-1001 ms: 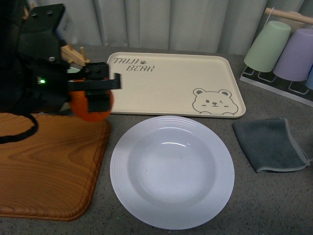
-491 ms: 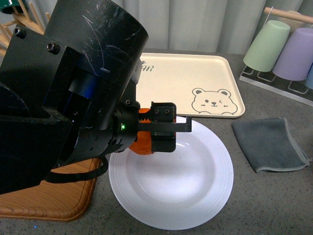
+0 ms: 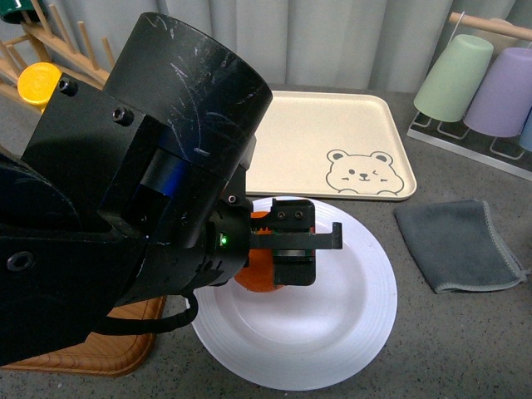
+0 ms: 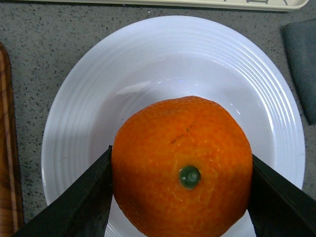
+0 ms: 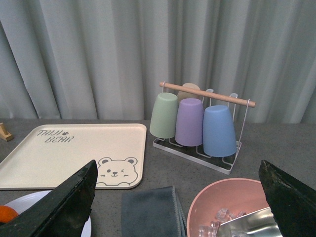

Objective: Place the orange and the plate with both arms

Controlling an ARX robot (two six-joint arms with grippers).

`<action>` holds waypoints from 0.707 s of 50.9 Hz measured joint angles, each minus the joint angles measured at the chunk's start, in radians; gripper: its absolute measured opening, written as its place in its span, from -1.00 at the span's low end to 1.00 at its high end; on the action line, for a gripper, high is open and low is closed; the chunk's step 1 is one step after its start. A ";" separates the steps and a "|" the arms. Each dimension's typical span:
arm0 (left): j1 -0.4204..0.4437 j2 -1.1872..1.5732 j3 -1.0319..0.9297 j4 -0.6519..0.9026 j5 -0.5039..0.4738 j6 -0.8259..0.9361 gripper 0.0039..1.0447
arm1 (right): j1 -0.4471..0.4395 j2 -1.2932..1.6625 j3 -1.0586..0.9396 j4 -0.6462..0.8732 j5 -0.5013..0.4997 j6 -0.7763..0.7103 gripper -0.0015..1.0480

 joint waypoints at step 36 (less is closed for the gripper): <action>0.022 -0.106 -0.032 -0.015 -0.023 -0.040 0.88 | 0.000 0.000 0.000 0.000 0.000 0.000 0.83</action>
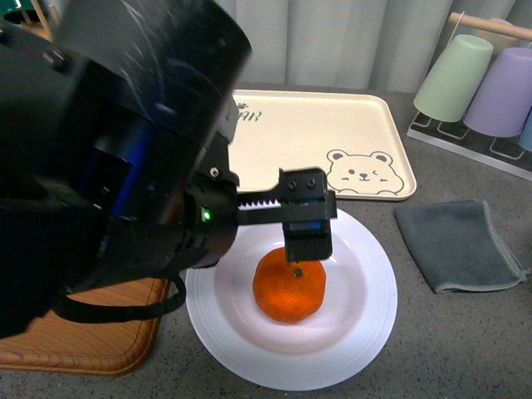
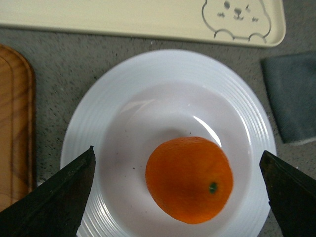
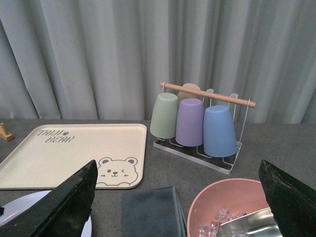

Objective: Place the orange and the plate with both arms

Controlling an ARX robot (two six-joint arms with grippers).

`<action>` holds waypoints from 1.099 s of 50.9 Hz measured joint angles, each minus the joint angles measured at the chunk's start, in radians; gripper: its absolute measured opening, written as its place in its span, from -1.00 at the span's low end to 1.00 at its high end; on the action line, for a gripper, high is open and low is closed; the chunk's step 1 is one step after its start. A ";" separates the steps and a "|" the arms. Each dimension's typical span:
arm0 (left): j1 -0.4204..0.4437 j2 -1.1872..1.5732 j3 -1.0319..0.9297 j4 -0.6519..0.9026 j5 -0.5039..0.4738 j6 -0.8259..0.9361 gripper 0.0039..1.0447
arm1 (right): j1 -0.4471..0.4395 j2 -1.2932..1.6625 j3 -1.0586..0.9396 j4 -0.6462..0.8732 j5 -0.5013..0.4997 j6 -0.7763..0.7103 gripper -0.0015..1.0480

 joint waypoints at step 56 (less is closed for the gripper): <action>0.491 -0.935 -0.701 0.499 0.001 0.509 -0.93 | 0.000 0.000 0.000 0.000 0.000 0.000 0.83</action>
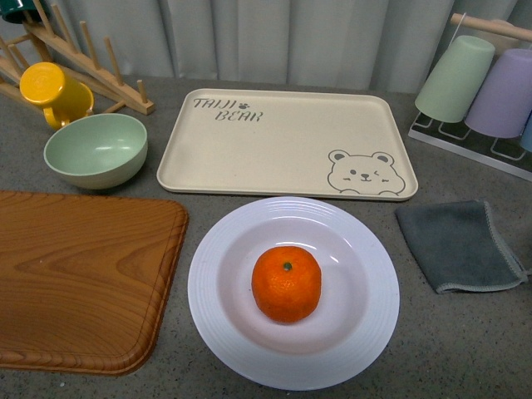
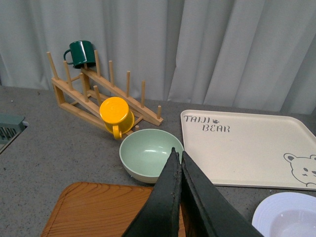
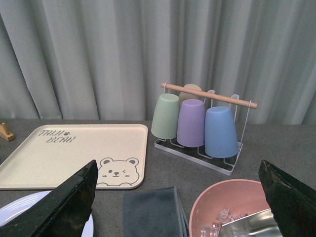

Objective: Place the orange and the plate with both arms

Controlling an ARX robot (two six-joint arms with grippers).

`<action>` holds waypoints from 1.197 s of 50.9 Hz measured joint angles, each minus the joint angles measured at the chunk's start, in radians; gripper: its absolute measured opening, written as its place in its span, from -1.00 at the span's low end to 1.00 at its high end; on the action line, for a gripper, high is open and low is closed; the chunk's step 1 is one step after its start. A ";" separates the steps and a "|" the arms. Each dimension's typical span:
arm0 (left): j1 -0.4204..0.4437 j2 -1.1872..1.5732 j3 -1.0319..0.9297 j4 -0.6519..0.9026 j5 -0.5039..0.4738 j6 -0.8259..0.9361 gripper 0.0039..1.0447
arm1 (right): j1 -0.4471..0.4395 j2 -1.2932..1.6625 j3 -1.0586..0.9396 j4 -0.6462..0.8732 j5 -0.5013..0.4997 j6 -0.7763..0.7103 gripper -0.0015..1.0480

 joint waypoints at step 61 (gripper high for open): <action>0.105 -0.708 -0.016 -0.654 0.102 0.001 -0.93 | 0.000 0.000 0.000 0.000 0.000 0.000 0.83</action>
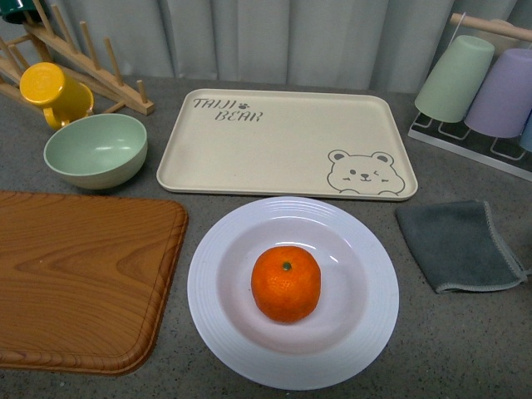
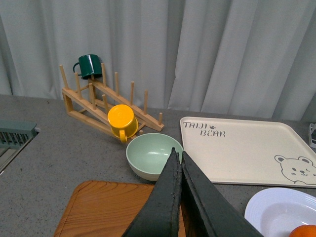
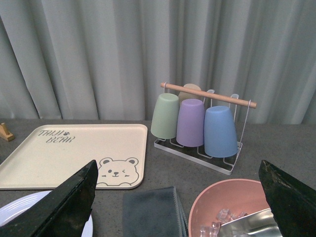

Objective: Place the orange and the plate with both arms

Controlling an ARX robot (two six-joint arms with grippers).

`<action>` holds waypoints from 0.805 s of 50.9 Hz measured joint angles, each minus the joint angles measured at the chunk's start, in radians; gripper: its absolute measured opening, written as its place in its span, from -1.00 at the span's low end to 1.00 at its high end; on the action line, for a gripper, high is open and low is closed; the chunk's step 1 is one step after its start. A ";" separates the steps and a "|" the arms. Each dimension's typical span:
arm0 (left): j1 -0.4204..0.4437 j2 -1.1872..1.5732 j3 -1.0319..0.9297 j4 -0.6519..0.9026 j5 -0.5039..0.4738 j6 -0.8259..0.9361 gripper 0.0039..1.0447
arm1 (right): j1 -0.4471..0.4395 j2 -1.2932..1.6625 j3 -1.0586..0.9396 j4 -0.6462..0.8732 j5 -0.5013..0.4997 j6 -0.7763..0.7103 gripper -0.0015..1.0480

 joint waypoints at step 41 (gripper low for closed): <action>0.000 -0.173 0.000 -0.180 0.002 0.002 0.88 | -0.059 0.467 0.095 -0.096 -0.027 -0.002 0.83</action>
